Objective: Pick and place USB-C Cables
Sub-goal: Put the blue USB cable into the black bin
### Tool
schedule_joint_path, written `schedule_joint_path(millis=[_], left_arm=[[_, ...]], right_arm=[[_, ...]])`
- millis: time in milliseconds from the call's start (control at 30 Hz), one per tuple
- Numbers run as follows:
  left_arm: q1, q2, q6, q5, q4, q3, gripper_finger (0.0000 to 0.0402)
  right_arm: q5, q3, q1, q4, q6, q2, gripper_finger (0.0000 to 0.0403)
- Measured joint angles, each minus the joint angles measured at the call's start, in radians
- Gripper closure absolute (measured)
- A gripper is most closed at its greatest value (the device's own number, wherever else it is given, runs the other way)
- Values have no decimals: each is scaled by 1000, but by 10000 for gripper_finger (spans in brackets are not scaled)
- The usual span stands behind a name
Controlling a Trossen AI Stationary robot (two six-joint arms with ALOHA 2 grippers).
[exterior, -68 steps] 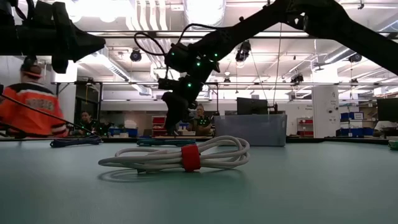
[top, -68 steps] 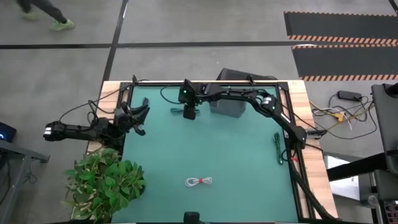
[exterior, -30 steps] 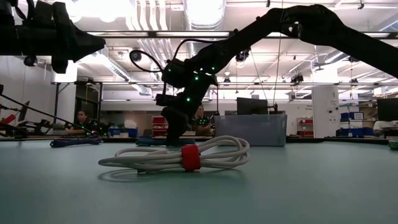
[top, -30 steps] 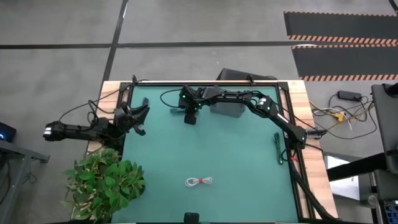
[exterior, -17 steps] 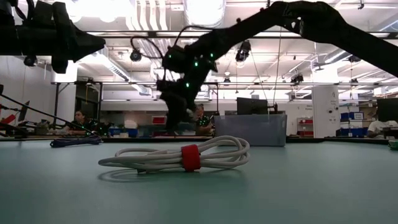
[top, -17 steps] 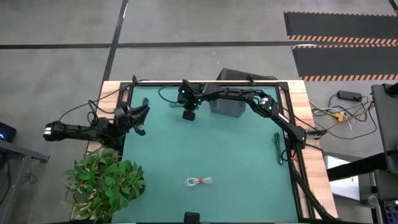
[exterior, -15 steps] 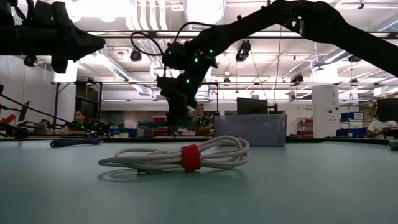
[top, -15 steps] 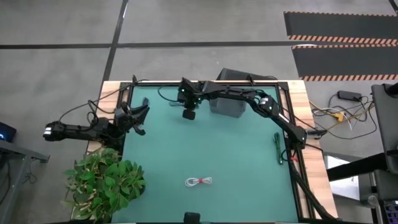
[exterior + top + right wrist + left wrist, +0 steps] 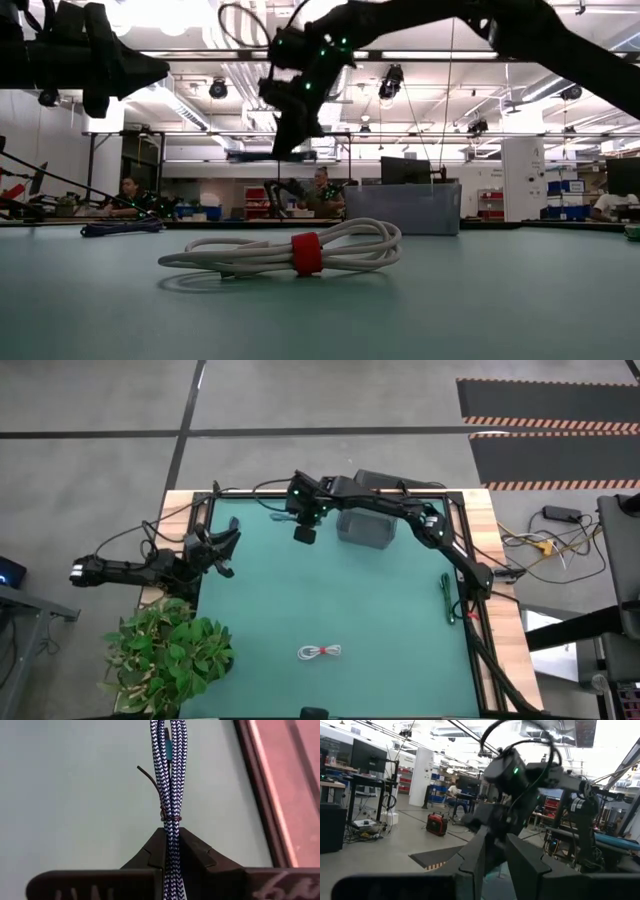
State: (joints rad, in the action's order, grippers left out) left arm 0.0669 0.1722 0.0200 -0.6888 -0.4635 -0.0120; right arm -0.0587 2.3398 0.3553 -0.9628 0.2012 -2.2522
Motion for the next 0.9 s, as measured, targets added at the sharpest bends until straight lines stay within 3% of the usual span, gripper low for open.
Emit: schedule_joint_path(millis=[633,900], left_arm=[[0,0,0,0,0,0,338],[0,1,1,0,-1,0,338]], right_arm=[[16,-18,-21,-167,-8,164,380],[75,-202,-54,-134,-29,322,380]])
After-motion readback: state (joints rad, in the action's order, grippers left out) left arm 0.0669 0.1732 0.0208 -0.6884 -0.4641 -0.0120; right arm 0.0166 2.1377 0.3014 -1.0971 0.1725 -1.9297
